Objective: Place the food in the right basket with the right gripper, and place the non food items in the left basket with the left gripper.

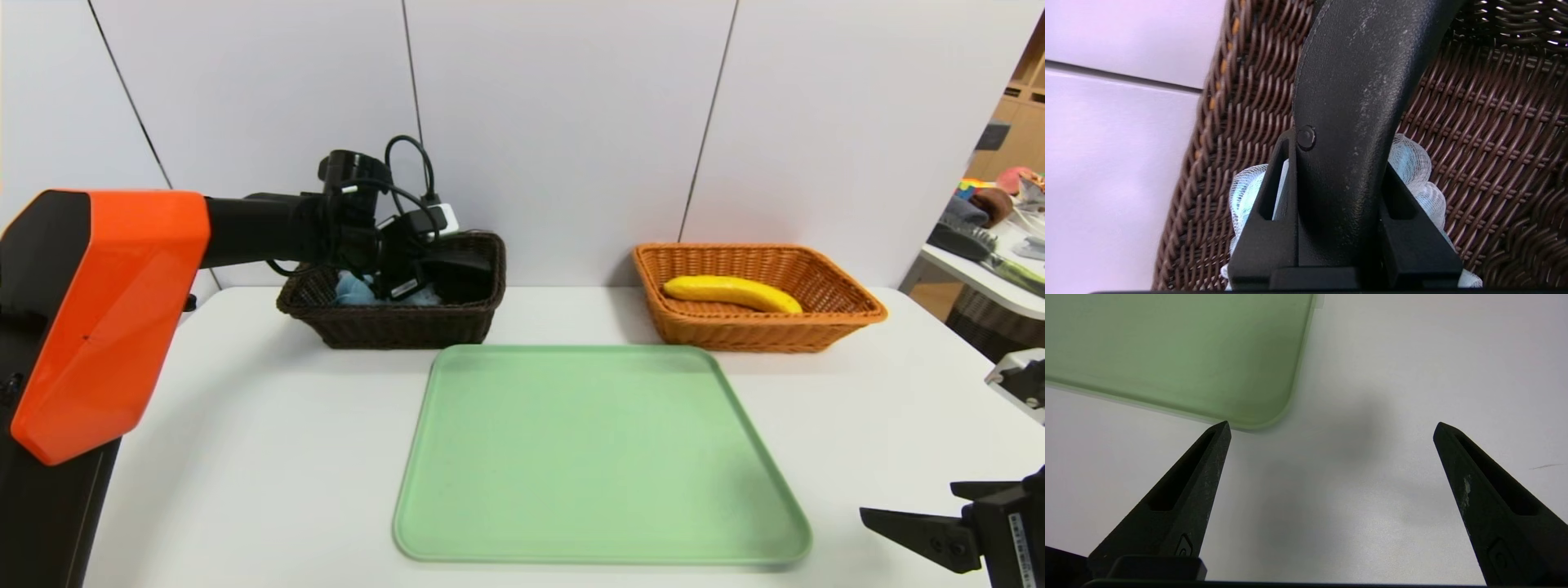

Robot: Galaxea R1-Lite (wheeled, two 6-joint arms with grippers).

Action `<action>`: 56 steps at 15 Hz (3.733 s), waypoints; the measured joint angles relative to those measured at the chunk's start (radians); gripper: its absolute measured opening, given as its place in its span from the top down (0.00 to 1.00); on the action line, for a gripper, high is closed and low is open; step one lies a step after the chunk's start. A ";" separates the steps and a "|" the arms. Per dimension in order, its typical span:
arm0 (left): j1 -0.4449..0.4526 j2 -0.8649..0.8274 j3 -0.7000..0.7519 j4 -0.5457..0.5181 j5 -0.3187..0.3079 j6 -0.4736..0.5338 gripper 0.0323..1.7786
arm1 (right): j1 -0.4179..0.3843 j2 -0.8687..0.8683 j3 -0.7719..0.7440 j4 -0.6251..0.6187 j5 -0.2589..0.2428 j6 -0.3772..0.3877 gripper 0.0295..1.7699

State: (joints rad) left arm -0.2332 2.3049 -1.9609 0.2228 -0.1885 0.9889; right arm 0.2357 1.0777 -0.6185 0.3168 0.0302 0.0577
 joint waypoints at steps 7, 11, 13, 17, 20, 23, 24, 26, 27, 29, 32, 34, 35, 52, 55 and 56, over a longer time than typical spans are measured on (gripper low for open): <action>0.000 0.008 0.000 0.006 0.005 -0.006 0.59 | 0.000 0.002 0.001 0.001 -0.003 0.001 0.03; 0.005 -0.011 -0.001 0.012 0.006 -0.009 0.38 | -0.001 0.002 0.003 0.001 -0.001 0.000 0.03; 0.010 -0.022 -0.003 0.013 0.006 -0.009 0.30 | 0.000 0.002 0.002 0.000 0.000 0.001 0.03; 0.019 -0.072 -0.004 0.063 0.001 -0.018 0.20 | 0.000 0.002 0.002 0.001 0.005 0.001 0.03; 0.020 -0.118 -0.004 0.090 0.000 -0.020 0.15 | 0.000 0.003 0.000 -0.001 0.006 0.000 0.03; 0.021 -0.157 -0.004 0.097 -0.001 -0.023 0.11 | 0.000 0.003 0.000 -0.022 0.006 0.000 0.03; 0.025 -0.169 -0.004 0.105 -0.001 -0.023 0.11 | 0.000 0.003 0.004 -0.028 0.006 0.000 0.03; 0.034 -0.203 -0.003 0.139 -0.001 -0.025 0.09 | 0.000 0.003 0.006 -0.031 0.007 0.000 0.03; 0.036 -0.226 -0.003 0.165 -0.002 -0.030 0.09 | 0.000 0.004 0.006 -0.031 0.006 0.000 0.03; 0.037 -0.278 -0.003 0.216 -0.004 -0.054 0.08 | 0.000 0.004 0.003 -0.032 0.007 0.000 0.03; 0.036 -0.361 -0.002 0.299 -0.004 -0.145 0.06 | 0.000 0.004 -0.001 -0.033 0.008 -0.001 0.03; 0.015 -0.418 0.009 0.372 -0.003 -0.276 0.06 | 0.000 0.004 -0.011 -0.033 0.009 -0.001 0.03; -0.001 -0.446 0.020 0.407 -0.003 -0.354 0.06 | 0.000 0.004 -0.019 -0.033 0.009 -0.002 0.03; -0.047 -0.940 0.724 0.430 0.361 -1.165 0.05 | -0.056 -0.063 -0.119 -0.014 -0.110 -0.006 0.03; -0.031 -1.026 0.817 0.414 0.369 -1.168 0.05 | -0.064 -0.151 -0.106 0.034 -0.130 -0.009 0.03; -0.028 -1.064 0.852 0.402 0.369 -1.168 0.05 | -0.065 -0.188 -0.099 0.056 -0.131 -0.009 0.03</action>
State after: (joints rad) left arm -0.2615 1.2411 -1.1087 0.6245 0.1804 -0.1794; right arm 0.1706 0.8894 -0.7172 0.3728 -0.1009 0.0489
